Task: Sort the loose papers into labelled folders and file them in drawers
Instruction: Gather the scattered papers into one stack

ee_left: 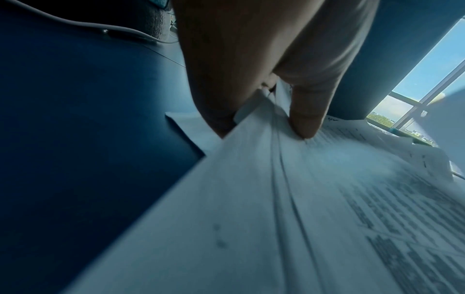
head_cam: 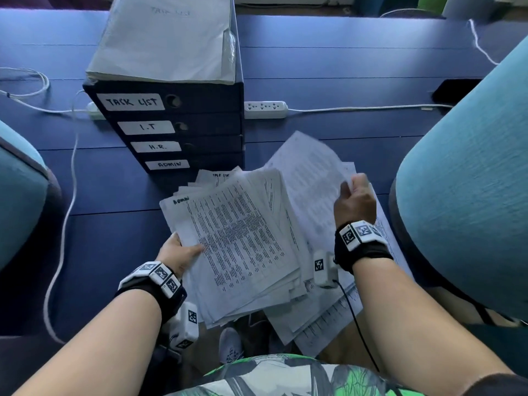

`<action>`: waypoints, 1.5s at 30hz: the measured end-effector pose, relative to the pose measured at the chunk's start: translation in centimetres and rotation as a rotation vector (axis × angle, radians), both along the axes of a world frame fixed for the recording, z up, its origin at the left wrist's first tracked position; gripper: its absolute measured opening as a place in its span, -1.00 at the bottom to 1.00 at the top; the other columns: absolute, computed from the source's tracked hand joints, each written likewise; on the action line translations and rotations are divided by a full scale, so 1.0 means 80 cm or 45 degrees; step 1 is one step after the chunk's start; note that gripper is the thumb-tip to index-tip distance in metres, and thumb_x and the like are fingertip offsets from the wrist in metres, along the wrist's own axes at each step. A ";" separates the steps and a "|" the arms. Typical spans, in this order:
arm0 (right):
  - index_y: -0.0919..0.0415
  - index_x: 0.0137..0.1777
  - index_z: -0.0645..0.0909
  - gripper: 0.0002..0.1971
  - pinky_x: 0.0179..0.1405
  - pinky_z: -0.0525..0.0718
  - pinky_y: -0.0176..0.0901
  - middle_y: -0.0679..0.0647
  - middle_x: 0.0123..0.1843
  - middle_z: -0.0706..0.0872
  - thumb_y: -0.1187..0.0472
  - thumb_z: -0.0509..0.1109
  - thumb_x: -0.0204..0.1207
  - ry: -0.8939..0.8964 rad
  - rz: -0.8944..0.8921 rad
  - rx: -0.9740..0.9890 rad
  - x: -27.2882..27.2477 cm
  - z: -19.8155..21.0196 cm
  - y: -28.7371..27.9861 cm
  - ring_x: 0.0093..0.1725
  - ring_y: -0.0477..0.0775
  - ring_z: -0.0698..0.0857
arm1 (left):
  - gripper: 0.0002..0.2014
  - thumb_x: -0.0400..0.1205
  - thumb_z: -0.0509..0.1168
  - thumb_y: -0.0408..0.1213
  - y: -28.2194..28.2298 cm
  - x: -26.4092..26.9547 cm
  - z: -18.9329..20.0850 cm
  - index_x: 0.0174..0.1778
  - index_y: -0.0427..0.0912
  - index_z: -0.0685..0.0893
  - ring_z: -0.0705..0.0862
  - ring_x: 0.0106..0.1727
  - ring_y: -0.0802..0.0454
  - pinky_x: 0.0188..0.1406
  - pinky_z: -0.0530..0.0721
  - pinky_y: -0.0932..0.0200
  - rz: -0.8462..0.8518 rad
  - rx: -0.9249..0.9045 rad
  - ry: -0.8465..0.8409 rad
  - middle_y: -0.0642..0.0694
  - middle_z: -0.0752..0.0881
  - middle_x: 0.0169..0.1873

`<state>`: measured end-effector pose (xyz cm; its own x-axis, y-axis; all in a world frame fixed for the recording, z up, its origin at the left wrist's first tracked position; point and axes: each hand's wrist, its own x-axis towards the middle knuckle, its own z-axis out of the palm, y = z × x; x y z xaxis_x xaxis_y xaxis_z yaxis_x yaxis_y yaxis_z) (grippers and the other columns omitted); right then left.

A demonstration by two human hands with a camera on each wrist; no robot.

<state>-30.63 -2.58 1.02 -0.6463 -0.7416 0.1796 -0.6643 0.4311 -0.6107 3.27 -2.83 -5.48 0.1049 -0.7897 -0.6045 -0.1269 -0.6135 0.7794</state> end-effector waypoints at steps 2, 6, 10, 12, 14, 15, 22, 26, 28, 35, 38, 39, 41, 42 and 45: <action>0.29 -0.01 0.51 -0.84 -0.22 0.37 -0.22 0.16 -0.11 0.62 0.18 0.25 0.67 0.001 0.051 -0.301 0.005 0.019 -0.009 -0.20 0.06 0.50 | -0.61 0.56 0.40 -0.55 0.000 0.000 -0.002 0.29 -0.31 0.51 0.75 -0.09 -0.06 -0.27 0.74 0.18 -0.003 0.015 -0.002 -0.27 0.73 0.08; 0.24 -0.06 0.52 -0.77 -0.29 0.53 -0.20 0.11 -0.22 0.70 0.06 0.34 0.62 -0.131 0.330 -0.609 0.031 0.049 -0.024 -0.28 0.13 0.68 | -0.61 0.59 0.39 -0.51 -0.002 -0.003 0.000 0.33 -0.32 0.50 0.72 -0.15 -0.01 -0.27 0.71 0.17 0.045 0.028 0.048 -0.29 0.71 0.11; 0.02 -0.10 0.44 -0.84 -0.40 0.76 0.01 0.07 -0.25 0.69 0.03 0.36 0.62 -0.541 0.430 -0.539 0.064 0.056 -0.023 -0.33 0.04 0.75 | -0.25 0.55 0.45 0.01 -0.005 0.001 0.001 0.55 -0.30 0.35 0.58 0.38 -0.13 0.35 0.55 -0.03 0.065 0.015 0.103 -0.22 0.51 0.49; 0.02 -0.02 0.51 -0.90 -0.30 0.77 -0.06 0.03 -0.20 0.70 0.08 0.38 0.60 -0.726 0.399 -0.318 0.074 0.040 -0.018 -0.27 0.01 0.74 | 0.00 0.50 0.34 0.32 -0.007 0.004 -0.001 0.68 -0.22 0.13 0.28 0.63 -0.17 0.59 0.27 -0.18 0.050 0.038 0.074 -0.17 0.25 0.65; 0.14 0.17 0.55 -0.77 -0.21 0.75 -0.13 0.02 -0.09 0.73 0.08 0.38 0.59 -0.803 0.321 0.014 0.078 0.015 -0.013 -0.17 0.00 0.74 | 0.14 0.34 0.23 0.56 -0.013 0.009 -0.012 0.71 -0.10 0.09 0.21 0.66 -0.17 0.61 0.17 -0.27 0.071 0.116 0.100 -0.09 0.19 0.68; 0.18 0.23 0.54 -0.71 -0.17 0.75 -0.11 0.04 -0.04 0.73 0.08 0.37 0.59 -0.782 0.294 0.189 0.077 -0.002 -0.010 -0.14 0.01 0.74 | 0.19 0.26 0.21 0.63 -0.013 0.007 -0.007 0.70 -0.05 0.14 0.25 0.65 -0.14 0.61 0.16 -0.25 0.093 0.150 0.131 -0.02 0.23 0.66; 0.22 0.19 0.53 -0.75 0.09 0.68 0.02 0.18 0.11 0.68 0.09 0.33 0.62 -0.419 0.565 0.981 0.078 -0.054 0.027 0.10 0.20 0.68 | -0.13 0.61 0.11 0.32 -0.016 -0.002 -0.009 0.70 -0.17 0.07 0.13 0.69 -0.15 0.62 0.05 -0.15 0.093 0.132 0.084 -0.15 0.12 0.69; 0.21 0.12 0.49 -0.73 -0.08 0.72 -0.02 0.08 0.01 0.68 0.05 0.38 0.59 -0.530 0.671 0.850 0.087 -0.054 0.027 -0.05 0.07 0.68 | 0.23 0.22 0.49 0.42 -0.013 0.008 -0.021 0.69 -0.17 0.13 0.28 0.64 -0.18 0.61 0.22 -0.22 0.021 0.045 -0.028 -0.15 0.29 0.64; 0.20 0.17 0.50 -0.65 0.03 0.74 0.12 0.11 0.06 0.69 -0.02 0.41 0.56 -0.586 0.737 0.786 0.096 -0.051 0.023 0.00 0.12 0.71 | 0.18 0.06 0.62 0.37 -0.008 0.010 -0.023 0.54 -0.14 0.38 0.55 0.45 -0.17 0.50 0.44 -0.23 -0.060 -0.005 -0.127 -0.15 0.59 0.43; 0.11 0.26 0.56 -0.72 -0.05 0.58 -0.19 0.05 0.14 0.69 0.06 0.38 0.60 -0.420 0.369 0.588 0.050 -0.047 0.016 -0.02 0.00 0.64 | -0.47 0.39 0.60 -0.41 -0.004 0.004 -0.029 0.21 -0.19 0.53 0.75 0.06 -0.20 0.18 0.71 -0.24 -0.042 -0.054 -0.240 -0.24 0.75 0.06; 0.07 0.31 0.52 -0.66 0.23 0.58 0.01 0.12 0.35 0.52 0.10 0.40 0.56 -0.173 0.129 0.667 0.007 -0.058 0.020 0.27 0.12 0.53 | -0.41 0.37 0.62 -0.36 -0.007 0.010 -0.041 0.27 -0.16 0.53 0.76 0.06 -0.20 0.15 0.73 -0.24 -0.044 -0.022 -0.230 -0.23 0.75 0.09; 0.06 0.38 0.47 -0.59 0.33 0.53 0.11 0.15 0.41 0.44 0.11 0.42 0.54 -0.115 0.059 0.723 -0.005 -0.061 0.022 0.37 0.18 0.46 | -0.44 0.38 0.61 -0.38 -0.007 0.009 -0.040 0.25 -0.15 0.54 0.76 0.05 -0.19 0.15 0.73 -0.23 -0.051 -0.031 -0.250 -0.22 0.75 0.08; 0.07 0.48 0.37 -0.43 0.40 0.45 0.19 0.20 0.49 0.30 0.12 0.46 0.49 -0.095 -0.061 0.816 -0.026 -0.065 0.026 0.45 0.26 0.35 | -0.45 0.40 0.59 -0.39 -0.005 0.007 -0.038 0.26 -0.15 0.53 0.75 0.05 -0.18 0.16 0.73 -0.23 -0.053 -0.046 -0.271 -0.20 0.75 0.06; 0.07 0.52 0.31 -0.35 0.41 0.43 0.20 0.21 0.51 0.24 0.13 0.48 0.46 -0.123 -0.112 0.844 -0.035 -0.066 0.029 0.47 0.29 0.31 | -0.46 0.41 0.59 -0.40 -0.005 0.006 -0.037 0.26 -0.16 0.53 0.75 0.04 -0.17 0.16 0.73 -0.22 -0.051 -0.048 -0.269 -0.20 0.74 0.05; 0.05 0.65 0.08 -0.13 0.41 0.38 0.20 0.23 0.57 0.13 0.09 0.50 0.43 -0.207 -0.200 0.916 -0.050 -0.073 0.034 0.50 0.34 0.23 | -0.51 0.42 0.57 -0.44 -0.005 0.004 -0.035 0.19 -0.12 0.53 0.76 0.02 -0.18 0.13 0.73 -0.22 -0.046 -0.047 -0.273 -0.22 0.75 0.04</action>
<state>-34.59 0.11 -4.86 -0.7313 -0.5366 -0.4211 -0.4874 0.8430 -0.2277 3.61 -3.24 -8.26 0.1989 -0.8164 -0.5421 -0.3136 -0.5771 0.7541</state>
